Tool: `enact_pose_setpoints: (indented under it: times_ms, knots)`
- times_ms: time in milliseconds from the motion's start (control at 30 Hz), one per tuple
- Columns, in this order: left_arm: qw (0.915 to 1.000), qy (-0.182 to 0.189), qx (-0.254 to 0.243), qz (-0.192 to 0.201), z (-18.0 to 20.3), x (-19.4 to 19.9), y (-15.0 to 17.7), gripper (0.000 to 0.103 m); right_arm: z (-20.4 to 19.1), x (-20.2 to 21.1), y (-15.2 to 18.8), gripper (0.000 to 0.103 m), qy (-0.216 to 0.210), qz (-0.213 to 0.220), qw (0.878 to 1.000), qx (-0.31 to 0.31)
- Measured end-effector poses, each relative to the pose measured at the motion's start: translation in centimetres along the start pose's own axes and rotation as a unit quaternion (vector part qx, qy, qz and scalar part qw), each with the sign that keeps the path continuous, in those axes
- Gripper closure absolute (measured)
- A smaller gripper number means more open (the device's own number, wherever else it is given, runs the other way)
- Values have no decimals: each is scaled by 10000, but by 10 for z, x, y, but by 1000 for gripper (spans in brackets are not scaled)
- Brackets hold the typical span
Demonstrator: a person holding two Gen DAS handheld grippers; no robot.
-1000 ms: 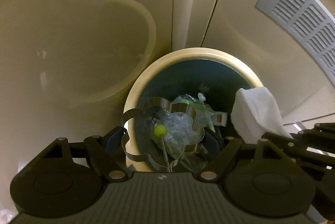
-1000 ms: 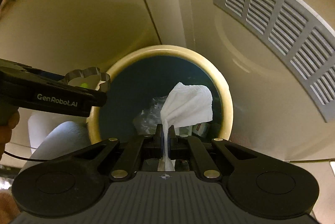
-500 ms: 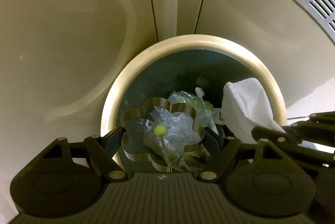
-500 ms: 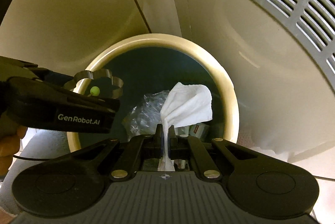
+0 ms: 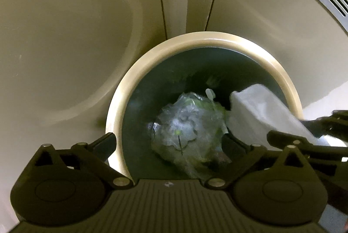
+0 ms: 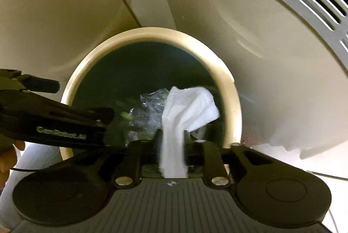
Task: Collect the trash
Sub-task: 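Open both tools to drop the cookie cutter and cloth into the bin, then withdraw both open tools up from the bin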
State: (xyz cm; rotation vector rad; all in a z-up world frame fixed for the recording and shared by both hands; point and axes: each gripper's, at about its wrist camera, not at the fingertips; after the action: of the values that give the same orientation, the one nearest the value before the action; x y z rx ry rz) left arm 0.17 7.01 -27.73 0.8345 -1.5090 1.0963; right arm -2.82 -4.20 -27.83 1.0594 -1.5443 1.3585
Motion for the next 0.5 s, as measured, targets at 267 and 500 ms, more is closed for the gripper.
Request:
enact_pose_setpoints:
  times_ms: [267, 500]
  knots:
    - [10000, 0, 29, 60, -1, 26, 12, 0, -6, 33, 4, 41, 32, 268, 9996, 21]
    - [9992, -9, 219, 330, -2, 78, 45, 0, -20, 87, 32, 35, 135, 756, 9968, 214]
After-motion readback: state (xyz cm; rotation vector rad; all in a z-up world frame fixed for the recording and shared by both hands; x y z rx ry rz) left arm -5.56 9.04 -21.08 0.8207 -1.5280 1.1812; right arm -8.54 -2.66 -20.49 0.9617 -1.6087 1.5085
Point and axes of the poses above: each gripper's, at about its wrist camera, not at the fingertips, and x roughly against the way its jaws point, z to its right, y to its underside, and after that the axes turned 3 degrees about y, right-handed
